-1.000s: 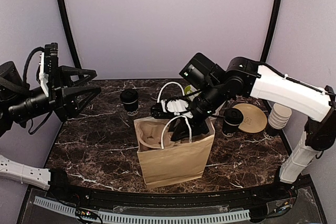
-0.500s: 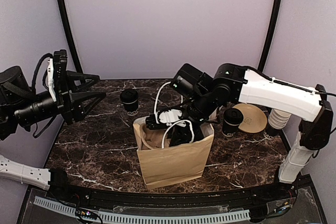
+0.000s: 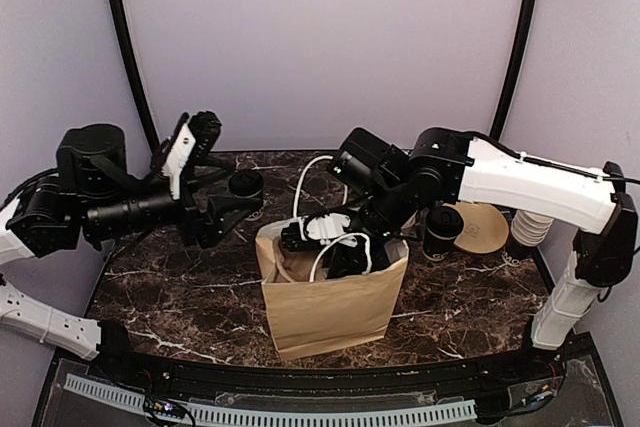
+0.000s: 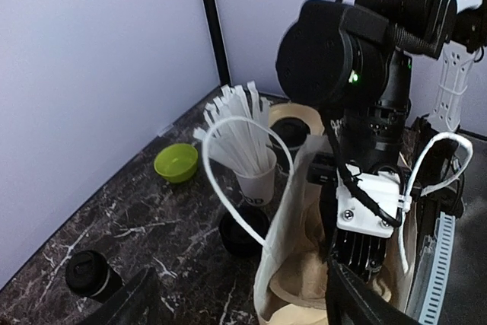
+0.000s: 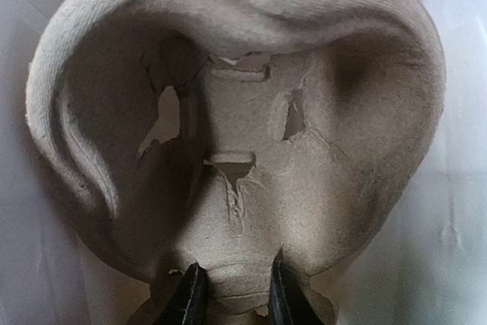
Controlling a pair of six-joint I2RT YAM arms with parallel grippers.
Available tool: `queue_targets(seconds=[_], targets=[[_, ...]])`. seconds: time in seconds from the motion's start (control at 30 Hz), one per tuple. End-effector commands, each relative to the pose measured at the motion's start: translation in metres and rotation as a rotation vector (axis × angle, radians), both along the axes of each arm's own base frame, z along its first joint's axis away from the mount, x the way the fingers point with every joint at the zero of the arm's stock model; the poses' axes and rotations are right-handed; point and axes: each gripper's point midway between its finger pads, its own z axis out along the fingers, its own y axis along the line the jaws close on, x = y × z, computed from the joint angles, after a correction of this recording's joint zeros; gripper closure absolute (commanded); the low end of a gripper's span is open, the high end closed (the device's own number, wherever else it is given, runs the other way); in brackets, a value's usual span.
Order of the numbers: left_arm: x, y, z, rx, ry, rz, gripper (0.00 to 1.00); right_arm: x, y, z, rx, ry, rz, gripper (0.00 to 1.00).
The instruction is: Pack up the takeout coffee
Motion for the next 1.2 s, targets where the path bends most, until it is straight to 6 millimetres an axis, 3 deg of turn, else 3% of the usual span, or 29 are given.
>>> queue_targets(seconds=[0.0,0.13,0.17,0.2,0.23,0.4,0.53,0.8,1.17], targets=[[0.005,-0.014,-0.030,0.072,0.104,0.019,0.23,-0.005,-0.021,-0.037,-0.154,0.015,-0.010,0.78],[0.016,-0.003,-0.021,0.020,0.036,0.087,0.21,-0.005,-0.018,-0.046,-0.152,0.026,-0.024,0.79],[0.017,0.005,-0.005,-0.043,0.004,0.104,0.21,-0.007,-0.016,-0.049,-0.135,0.036,-0.029,0.78],[0.018,0.009,-0.007,-0.051,-0.012,0.112,0.21,-0.009,-0.013,-0.049,-0.107,0.049,-0.031,0.78],[0.018,0.019,0.008,-0.113,-0.039,0.128,0.21,-0.013,-0.010,-0.048,-0.076,0.064,-0.015,0.78],[0.020,0.055,0.026,-0.215,-0.104,0.203,0.20,-0.034,0.002,-0.033,0.053,0.155,0.056,0.78],[0.017,0.072,0.034,-0.268,-0.119,0.223,0.20,-0.036,0.003,-0.041,0.026,0.187,0.055,0.78],[0.017,0.077,0.022,-0.251,-0.102,0.241,0.20,-0.013,-0.006,-0.074,-0.162,0.105,-0.040,0.78],[0.020,0.075,0.012,-0.202,-0.099,0.250,0.20,-0.025,-0.011,-0.125,-0.313,0.096,-0.038,0.77]])
